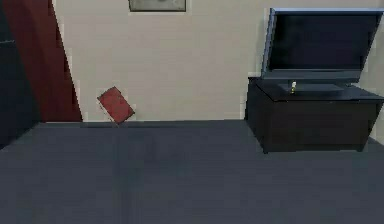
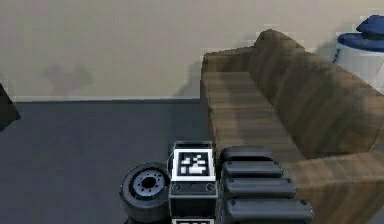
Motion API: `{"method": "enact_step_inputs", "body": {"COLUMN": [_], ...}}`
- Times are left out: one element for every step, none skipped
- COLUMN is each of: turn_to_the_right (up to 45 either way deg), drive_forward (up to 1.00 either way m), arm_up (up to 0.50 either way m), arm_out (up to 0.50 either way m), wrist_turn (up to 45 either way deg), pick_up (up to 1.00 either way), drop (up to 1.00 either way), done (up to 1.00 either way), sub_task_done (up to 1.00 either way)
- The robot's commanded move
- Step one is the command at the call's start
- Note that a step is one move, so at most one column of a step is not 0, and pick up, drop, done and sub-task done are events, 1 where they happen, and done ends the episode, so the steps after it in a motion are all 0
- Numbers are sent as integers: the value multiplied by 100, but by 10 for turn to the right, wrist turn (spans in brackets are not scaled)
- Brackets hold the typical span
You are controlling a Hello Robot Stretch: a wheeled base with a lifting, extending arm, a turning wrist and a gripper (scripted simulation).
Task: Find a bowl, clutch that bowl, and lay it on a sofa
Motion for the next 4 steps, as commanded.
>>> {"method": "enact_step_inputs", "body": {"turn_to_the_right": [390, 0, 450, 30], "drive_forward": [0, 50, 0, 0], "arm_up": [0, 0, 0, 0], "arm_out": [0, 0, 0, 0], "wrist_turn": [0, 0, 0, 0], "pick_up": [0, 0, 0, 0], "drop": [0, 0, 0, 0], "done": [0, 0, 0, 0], "sub_task_done": [0, 0, 0, 0]}}
